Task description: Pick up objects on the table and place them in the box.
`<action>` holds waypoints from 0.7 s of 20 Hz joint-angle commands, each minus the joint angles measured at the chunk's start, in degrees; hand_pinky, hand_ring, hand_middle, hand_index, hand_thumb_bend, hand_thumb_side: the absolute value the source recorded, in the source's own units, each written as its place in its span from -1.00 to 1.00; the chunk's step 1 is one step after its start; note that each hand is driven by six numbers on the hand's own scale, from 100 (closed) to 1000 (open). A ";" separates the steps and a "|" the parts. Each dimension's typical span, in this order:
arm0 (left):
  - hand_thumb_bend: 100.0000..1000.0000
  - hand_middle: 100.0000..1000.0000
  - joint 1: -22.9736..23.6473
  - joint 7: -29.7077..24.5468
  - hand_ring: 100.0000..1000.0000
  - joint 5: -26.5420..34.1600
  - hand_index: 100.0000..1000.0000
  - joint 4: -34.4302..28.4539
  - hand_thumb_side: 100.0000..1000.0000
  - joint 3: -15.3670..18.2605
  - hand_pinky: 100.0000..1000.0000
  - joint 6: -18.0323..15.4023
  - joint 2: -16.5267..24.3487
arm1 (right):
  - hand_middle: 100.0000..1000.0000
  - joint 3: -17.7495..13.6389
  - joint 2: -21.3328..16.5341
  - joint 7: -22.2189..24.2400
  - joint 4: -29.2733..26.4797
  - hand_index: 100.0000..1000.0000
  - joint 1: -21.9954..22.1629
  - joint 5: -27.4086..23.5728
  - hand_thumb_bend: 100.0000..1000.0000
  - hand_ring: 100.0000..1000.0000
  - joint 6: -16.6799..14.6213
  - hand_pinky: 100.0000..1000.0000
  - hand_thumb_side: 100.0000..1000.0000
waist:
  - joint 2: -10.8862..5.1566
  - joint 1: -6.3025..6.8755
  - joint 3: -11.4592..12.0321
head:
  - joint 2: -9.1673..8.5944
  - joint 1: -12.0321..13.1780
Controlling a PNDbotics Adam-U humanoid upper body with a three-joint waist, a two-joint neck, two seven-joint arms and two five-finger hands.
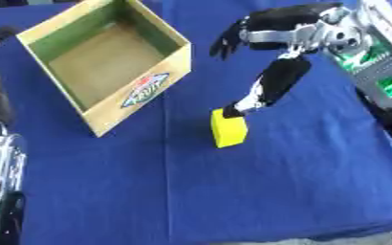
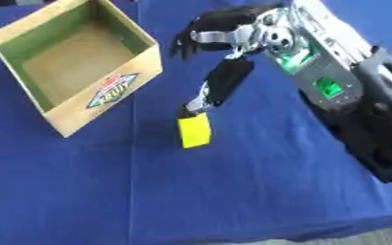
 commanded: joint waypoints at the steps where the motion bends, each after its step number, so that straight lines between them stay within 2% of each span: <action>1: -1.00 0.43 -0.13 -0.07 0.58 -0.02 0.61 -1.05 0.87 0.28 0.30 0.12 1.55 | 0.50 -0.39 -0.72 -0.16 -0.14 0.83 -0.32 1.13 0.00 0.68 -0.90 0.70 -0.04 | -1.40 -0.08 -0.07 | 0.13 0.19; 6: -1.00 0.43 -0.04 -0.19 0.58 0.00 0.61 -1.05 0.87 0.21 0.30 0.17 1.53 | 0.51 0.14 -0.51 -0.29 -0.16 0.83 -0.15 2.34 -0.06 0.69 -2.57 0.70 0.01 | -1.34 -0.18 -0.18 | -0.07 0.29; 14: -1.00 0.43 -0.07 -0.10 0.58 -0.03 0.61 -1.05 0.88 0.25 0.30 0.12 1.42 | 0.50 -0.18 -1.29 -0.55 0.50 0.82 0.57 1.63 -0.14 0.68 -2.31 0.69 -0.01 | -1.31 -0.15 -0.40 | -0.49 0.42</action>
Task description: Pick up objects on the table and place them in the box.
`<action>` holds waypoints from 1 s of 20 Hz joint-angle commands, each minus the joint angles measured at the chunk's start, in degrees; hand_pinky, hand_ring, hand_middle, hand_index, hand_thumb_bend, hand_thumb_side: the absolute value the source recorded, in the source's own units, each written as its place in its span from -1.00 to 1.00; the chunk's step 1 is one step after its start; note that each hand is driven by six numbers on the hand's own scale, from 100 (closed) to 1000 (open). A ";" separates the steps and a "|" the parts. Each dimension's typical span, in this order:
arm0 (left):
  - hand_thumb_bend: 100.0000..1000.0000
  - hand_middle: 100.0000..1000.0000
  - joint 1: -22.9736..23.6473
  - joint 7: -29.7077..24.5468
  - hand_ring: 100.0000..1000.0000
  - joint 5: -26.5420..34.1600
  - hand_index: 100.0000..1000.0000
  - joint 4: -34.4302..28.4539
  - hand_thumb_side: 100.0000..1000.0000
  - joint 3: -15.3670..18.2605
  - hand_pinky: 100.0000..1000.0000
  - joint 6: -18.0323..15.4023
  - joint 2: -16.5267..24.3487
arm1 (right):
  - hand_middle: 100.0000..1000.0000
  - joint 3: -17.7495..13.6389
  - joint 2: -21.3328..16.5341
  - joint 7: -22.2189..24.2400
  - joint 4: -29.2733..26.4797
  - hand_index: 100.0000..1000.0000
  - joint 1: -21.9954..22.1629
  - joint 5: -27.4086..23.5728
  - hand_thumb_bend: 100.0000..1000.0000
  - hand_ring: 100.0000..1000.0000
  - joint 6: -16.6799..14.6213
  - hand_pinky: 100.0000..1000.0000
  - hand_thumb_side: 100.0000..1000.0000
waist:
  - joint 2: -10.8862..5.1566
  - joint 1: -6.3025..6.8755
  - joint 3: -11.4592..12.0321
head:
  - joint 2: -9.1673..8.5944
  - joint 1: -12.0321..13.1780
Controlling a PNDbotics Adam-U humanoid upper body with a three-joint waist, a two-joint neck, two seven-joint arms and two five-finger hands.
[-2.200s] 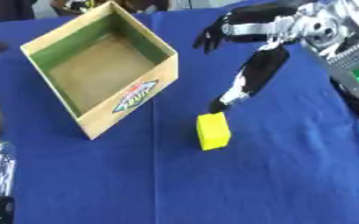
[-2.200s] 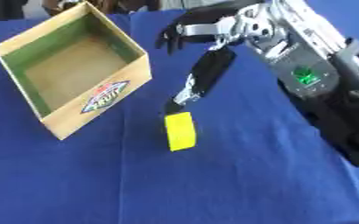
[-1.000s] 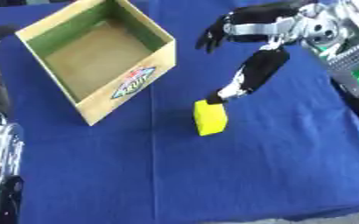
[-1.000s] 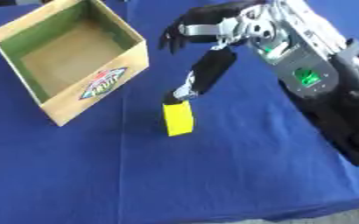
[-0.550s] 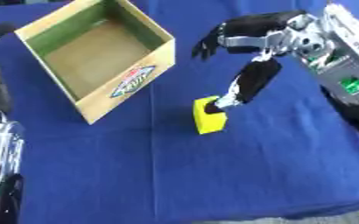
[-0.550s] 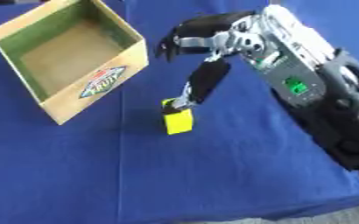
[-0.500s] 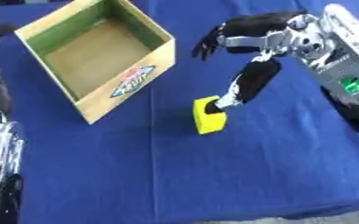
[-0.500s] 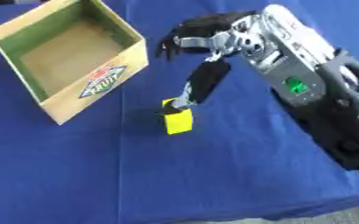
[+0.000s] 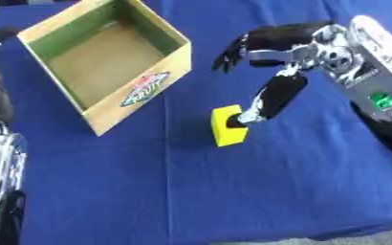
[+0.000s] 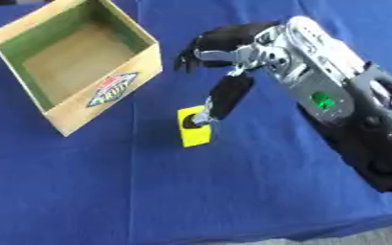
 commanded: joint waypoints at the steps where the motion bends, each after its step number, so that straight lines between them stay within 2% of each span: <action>1: -1.00 0.44 -0.43 -0.04 0.58 -0.03 0.61 -1.05 0.88 0.24 0.30 0.01 0.98 | 0.50 -0.66 -1.21 0.10 0.03 0.82 -0.76 -0.14 -0.28 0.68 0.12 0.69 -0.10 | -1.29 -0.06 -0.02 | -0.49 -0.05; 2: -1.00 0.44 -0.44 -0.06 0.58 -0.02 0.61 -1.05 0.88 0.24 0.30 0.00 0.97 | 0.51 -0.74 -1.23 0.24 0.05 0.83 -0.70 -0.02 -0.33 0.68 0.20 0.69 -0.16 | -1.29 0.02 0.03 | -0.48 -0.13; 6: -1.00 0.44 -0.42 -0.10 0.59 0.06 0.61 -1.05 0.89 0.25 0.30 0.02 1.04 | 0.53 -0.74 -1.32 0.15 -0.33 0.83 -0.60 1.34 -0.22 0.70 -0.26 0.70 -0.06 | -1.30 0.17 0.17 | -0.35 -0.31; 11: -1.00 0.44 -0.41 -0.25 0.59 0.10 0.61 -1.05 0.90 0.18 0.30 0.09 0.99 | 0.52 -0.11 -0.83 0.04 -0.28 0.83 -0.41 1.87 -0.24 0.70 -1.87 0.69 0.01 | -1.20 0.26 0.13 | -0.52 -0.34; 16: -1.00 0.44 -0.39 -0.36 0.59 0.19 0.61 -1.05 0.90 0.13 0.30 0.15 0.94 | 0.53 0.27 -0.94 0.58 0.63 0.84 -0.16 1.85 -0.09 0.70 -2.84 0.69 -0.03 | -1.09 0.48 0.00 | -0.46 -0.51; 20: -1.00 0.44 -0.36 -0.48 0.60 0.25 0.61 -1.05 0.90 0.08 0.30 0.27 0.83 | 0.53 0.28 -0.83 1.06 1.16 0.84 0.05 2.27 -0.08 0.70 -3.26 0.69 -0.06 | -1.02 0.68 -0.07 | -0.73 -0.59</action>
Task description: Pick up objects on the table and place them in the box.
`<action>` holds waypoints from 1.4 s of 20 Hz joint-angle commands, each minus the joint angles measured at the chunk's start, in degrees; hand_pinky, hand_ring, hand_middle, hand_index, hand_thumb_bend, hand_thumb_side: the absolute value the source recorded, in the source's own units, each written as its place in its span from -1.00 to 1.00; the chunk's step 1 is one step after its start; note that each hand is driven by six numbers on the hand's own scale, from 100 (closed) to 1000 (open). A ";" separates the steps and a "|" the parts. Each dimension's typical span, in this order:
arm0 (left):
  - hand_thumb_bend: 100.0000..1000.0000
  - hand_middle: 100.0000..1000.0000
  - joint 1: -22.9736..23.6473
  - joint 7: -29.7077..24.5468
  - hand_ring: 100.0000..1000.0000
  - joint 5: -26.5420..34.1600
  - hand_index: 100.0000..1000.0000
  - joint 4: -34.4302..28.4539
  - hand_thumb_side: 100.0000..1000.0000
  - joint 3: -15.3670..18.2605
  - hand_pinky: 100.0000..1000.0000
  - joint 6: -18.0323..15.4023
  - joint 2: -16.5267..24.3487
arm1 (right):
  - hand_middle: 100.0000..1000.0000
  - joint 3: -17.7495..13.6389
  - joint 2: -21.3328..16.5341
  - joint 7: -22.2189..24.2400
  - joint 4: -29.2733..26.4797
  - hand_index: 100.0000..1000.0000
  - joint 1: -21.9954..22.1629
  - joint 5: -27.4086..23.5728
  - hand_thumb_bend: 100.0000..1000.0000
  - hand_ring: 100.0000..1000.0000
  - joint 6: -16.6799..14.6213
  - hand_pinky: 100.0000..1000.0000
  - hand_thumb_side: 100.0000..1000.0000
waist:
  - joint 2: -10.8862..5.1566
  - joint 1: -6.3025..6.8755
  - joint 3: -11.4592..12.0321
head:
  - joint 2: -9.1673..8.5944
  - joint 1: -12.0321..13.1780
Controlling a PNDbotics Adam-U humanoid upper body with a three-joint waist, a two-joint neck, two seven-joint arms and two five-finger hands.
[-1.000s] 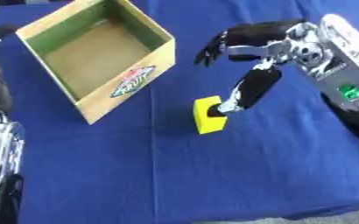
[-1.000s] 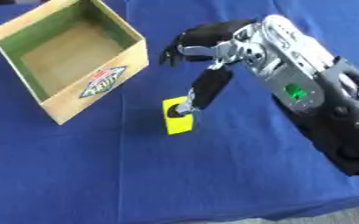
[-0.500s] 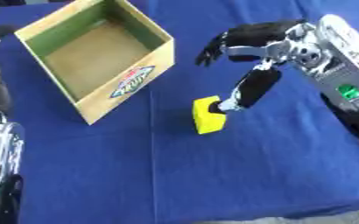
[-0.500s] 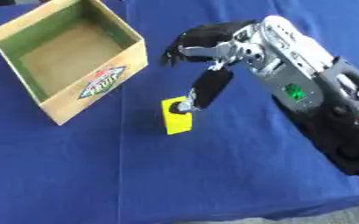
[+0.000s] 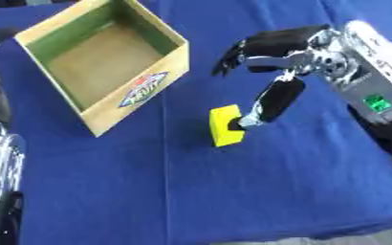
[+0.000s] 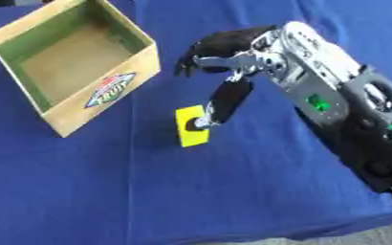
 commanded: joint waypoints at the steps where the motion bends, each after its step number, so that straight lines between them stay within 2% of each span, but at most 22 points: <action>1: -1.00 0.44 -0.40 -0.24 0.60 0.16 0.61 -1.05 0.89 0.08 0.30 0.07 0.78 | 0.53 -0.38 -0.74 0.56 0.21 0.83 -0.75 0.60 -0.10 0.70 -0.49 0.69 -0.08 | -1.02 0.00 -0.02 | -0.65 -0.20; 5: -1.00 0.44 -0.48 -0.32 0.60 0.23 0.61 -1.05 0.90 0.03 0.30 0.18 0.62 | 0.49 -0.04 -0.38 1.53 0.88 0.81 -0.89 1.09 -0.10 0.69 -0.91 0.68 -0.20 | -0.97 0.33 0.17 | -0.92 -0.45; 6: -1.00 0.44 -0.50 -0.32 0.60 0.25 0.61 -1.05 0.90 0.04 0.30 0.19 0.60 | 0.48 -0.04 -0.32 1.64 0.91 0.80 -0.83 1.34 -0.16 0.69 -0.91 0.67 -0.25 | -0.95 0.40 0.19 | -1.01 -0.48; 8: -1.00 0.44 -0.57 -0.34 0.60 0.29 0.61 -1.05 0.90 0.02 0.30 0.20 0.56 | 0.47 -0.04 -0.27 1.61 0.81 0.79 -0.48 1.95 -0.23 0.68 -0.87 0.67 -0.23 | -0.89 0.51 0.20 | -1.18 -0.50; 12: -1.00 0.44 -0.68 -0.42 0.60 0.32 0.61 -1.05 0.90 -0.02 0.30 0.15 0.54 | 0.47 0.08 -0.21 1.43 0.61 0.79 0.06 2.24 -0.23 0.68 -0.75 0.67 -0.23 | -0.81 0.58 0.20 | -1.32 -0.60; 13: -1.00 0.44 -0.69 -0.41 0.60 0.32 0.61 -1.05 0.90 -0.01 0.30 0.15 0.53 | 0.46 -0.02 -0.18 1.33 0.45 0.76 0.22 2.34 -0.17 0.67 -0.69 0.66 -0.17 | -0.73 0.58 0.16 | -1.24 -0.57; 19: -1.00 0.45 -0.84 -0.51 0.61 0.34 0.61 -1.05 0.91 -0.12 0.30 0.13 0.53 | 0.42 -0.79 -0.18 -1.63 -2.47 0.73 3.66 5.96 -0.27 0.66 -0.40 0.64 -0.15 | -0.22 0.54 0.13 | -1.08 -0.37; 23: -1.00 0.45 -0.92 -0.75 0.61 0.40 0.61 -1.05 0.92 -0.28 0.30 0.12 0.59 | 0.40 -1.75 -0.70 -2.82 -3.85 0.73 6.21 6.80 -0.18 0.66 -0.12 0.64 -0.16 | 0.06 0.48 0.09 | -1.10 -0.32; 28: -1.00 0.45 -1.23 -1.01 0.61 0.50 0.61 -1.05 0.92 -0.47 0.30 0.14 0.54 | 0.40 -3.16 -1.12 -4.04 -5.98 0.73 9.03 7.95 -0.22 0.65 0.37 0.64 -0.14 | 0.35 0.64 0.29 | -1.33 -0.60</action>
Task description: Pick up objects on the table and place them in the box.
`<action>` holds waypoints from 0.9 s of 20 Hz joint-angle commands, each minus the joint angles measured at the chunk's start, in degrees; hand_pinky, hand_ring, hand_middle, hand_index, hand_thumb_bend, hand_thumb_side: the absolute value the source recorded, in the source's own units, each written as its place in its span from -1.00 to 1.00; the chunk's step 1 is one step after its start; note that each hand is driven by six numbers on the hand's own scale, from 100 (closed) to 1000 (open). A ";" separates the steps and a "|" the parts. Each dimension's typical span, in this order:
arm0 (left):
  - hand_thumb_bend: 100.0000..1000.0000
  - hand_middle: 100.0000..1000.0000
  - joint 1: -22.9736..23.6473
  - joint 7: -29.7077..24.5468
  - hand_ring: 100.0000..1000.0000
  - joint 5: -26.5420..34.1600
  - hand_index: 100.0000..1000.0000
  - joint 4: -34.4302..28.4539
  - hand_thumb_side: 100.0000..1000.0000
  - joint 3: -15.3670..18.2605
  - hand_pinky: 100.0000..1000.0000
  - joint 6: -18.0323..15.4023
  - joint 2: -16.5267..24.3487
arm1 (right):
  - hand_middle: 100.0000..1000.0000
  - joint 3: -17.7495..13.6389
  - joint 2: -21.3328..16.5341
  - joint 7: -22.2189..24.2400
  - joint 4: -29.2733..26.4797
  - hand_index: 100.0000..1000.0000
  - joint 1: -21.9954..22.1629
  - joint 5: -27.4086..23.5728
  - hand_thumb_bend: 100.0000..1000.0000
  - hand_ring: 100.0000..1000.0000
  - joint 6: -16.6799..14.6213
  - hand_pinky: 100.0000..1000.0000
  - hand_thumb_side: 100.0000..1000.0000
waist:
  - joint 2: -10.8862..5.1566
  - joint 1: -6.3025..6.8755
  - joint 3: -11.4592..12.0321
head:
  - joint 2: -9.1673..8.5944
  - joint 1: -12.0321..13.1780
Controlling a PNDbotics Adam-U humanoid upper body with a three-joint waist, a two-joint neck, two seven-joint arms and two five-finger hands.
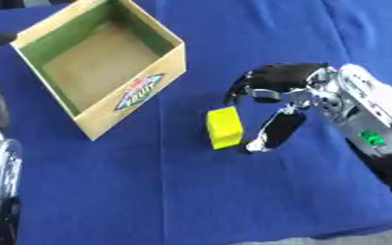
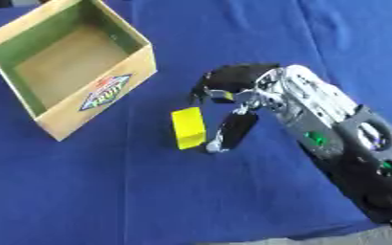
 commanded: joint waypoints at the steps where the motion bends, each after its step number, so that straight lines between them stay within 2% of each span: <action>1: -1.00 0.45 -0.77 -0.29 0.61 0.22 0.61 -1.05 0.92 -0.32 0.30 -0.08 0.52 | 0.39 -1.37 -1.18 -0.89 -2.28 0.72 0.11 1.05 -0.24 0.65 0.25 0.64 -0.15 | -0.91 -0.01 0.17 | -0.62 -0.17; 7: -1.00 0.46 -0.95 -0.43 0.62 0.24 0.61 -1.05 0.93 -0.41 0.30 -0.04 0.29 | 0.39 -1.58 -1.00 -2.06 -3.37 0.72 0.73 2.09 -0.33 0.64 0.46 0.62 -0.13 | -0.55 0.12 0.22 | -0.86 -0.13; 8: -1.00 0.46 -0.97 -0.46 0.62 0.25 0.61 -1.05 0.93 -0.44 0.30 -0.04 0.24 | 0.38 -1.60 -0.81 -2.37 -3.58 0.71 0.77 2.46 -0.37 0.64 0.42 0.62 -0.10 | -0.45 0.15 0.21 | -0.90 -0.10; 9: -1.00 0.46 -0.99 -0.51 0.62 0.25 0.61 -1.05 0.93 -0.47 0.30 -0.04 0.21 | 0.37 -1.63 -0.65 -2.74 -3.77 0.70 0.89 2.81 -0.49 0.64 0.40 0.61 -0.07 | -0.37 0.18 0.22 | -0.95 -0.07; 15: -1.00 0.46 -1.08 -0.71 0.62 0.31 0.62 -1.05 0.95 -0.51 0.31 -0.12 0.08 | 0.39 -1.69 -0.13 -4.39 -4.27 0.71 1.25 4.27 -0.66 0.64 0.38 0.61 0.00 | -0.07 0.24 0.38 | -1.27 -0.08; 17: -1.00 0.46 -1.14 -0.75 0.62 0.32 0.62 -1.05 0.95 -0.52 0.31 -0.17 0.04 | 0.41 -1.58 0.08 -4.40 -4.06 0.74 1.08 4.63 -0.62 0.64 0.15 0.62 -0.01 | -0.05 0.18 0.44 | -1.37 -0.10; 18: -1.00 0.46 -1.17 -0.77 0.62 0.32 0.62 -1.05 0.96 -0.52 0.30 -0.20 0.03 | 0.42 -1.55 0.21 -4.31 -3.95 0.76 0.99 4.82 -0.52 0.65 -0.04 0.62 -0.02 | -0.04 0.15 0.47 | -1.44 -0.10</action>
